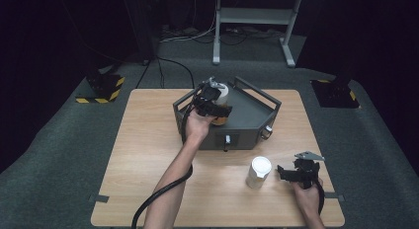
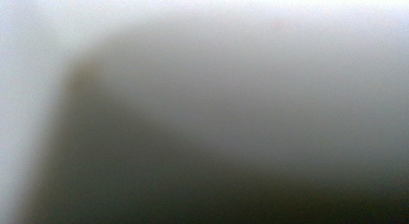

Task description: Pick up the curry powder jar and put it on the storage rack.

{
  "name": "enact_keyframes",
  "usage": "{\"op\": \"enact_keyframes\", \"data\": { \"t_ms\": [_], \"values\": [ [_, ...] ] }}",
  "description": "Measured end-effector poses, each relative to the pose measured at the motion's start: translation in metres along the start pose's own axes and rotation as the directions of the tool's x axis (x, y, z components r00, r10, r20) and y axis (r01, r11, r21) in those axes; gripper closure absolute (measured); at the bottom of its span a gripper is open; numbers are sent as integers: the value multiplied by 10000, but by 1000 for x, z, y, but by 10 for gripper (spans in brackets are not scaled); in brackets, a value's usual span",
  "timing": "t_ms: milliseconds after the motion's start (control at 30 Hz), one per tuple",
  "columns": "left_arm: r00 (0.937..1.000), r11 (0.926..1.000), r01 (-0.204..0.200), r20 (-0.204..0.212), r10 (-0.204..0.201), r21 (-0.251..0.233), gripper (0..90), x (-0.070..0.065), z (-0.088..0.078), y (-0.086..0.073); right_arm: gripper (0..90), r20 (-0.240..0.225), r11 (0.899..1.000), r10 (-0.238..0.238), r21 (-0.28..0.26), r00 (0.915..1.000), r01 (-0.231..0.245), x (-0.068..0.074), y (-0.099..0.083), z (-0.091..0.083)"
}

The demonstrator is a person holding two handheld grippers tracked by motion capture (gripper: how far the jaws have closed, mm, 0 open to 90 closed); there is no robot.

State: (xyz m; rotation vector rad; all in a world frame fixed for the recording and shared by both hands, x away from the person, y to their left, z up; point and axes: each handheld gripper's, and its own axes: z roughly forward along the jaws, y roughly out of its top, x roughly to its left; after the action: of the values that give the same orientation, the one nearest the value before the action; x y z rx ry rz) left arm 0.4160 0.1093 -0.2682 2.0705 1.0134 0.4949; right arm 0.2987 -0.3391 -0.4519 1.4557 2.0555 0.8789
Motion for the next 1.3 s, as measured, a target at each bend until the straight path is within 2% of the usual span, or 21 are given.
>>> {"op": "enact_keyframes", "data": {
  "t_ms": [67, 167, 400, 667, 1067, 1300],
  "values": [
    [9997, 9999, -160, -197, 161, 48, 309, -3, 4, 0, 0, 1, 10000, 2, 1, 10000, -2, 0, 0, 0],
    [9995, 9997, -219, -236, 220, 49, 308, -3, 8, -1, 0, 1, 10000, 2, 1, 10000, -2, 0, 0, 0],
    [9995, 9999, -28, -314, 32, 145, 308, 0, 15, -4, 0, 0, 10000, 7, 0, 10000, -7, 0, 0, 0],
    [9991, 9998, -42, -428, 51, 219, 308, 0, 19, -7, 0, 0, 10000, -4, -1, 10000, 4, 0, 0, 0],
    [9991, 9992, 398, -181, -396, 106, 306, 11, 20, -11, 0, 0, 10000, -3, -3, 10000, 3, 0, 0, 0],
    [9991, 9992, 390, -162, -389, 112, 305, 11, 20, -11, 0, 0, 10000, -5, -2, 10000, 5, 0, 0, 0]
  ]
}}
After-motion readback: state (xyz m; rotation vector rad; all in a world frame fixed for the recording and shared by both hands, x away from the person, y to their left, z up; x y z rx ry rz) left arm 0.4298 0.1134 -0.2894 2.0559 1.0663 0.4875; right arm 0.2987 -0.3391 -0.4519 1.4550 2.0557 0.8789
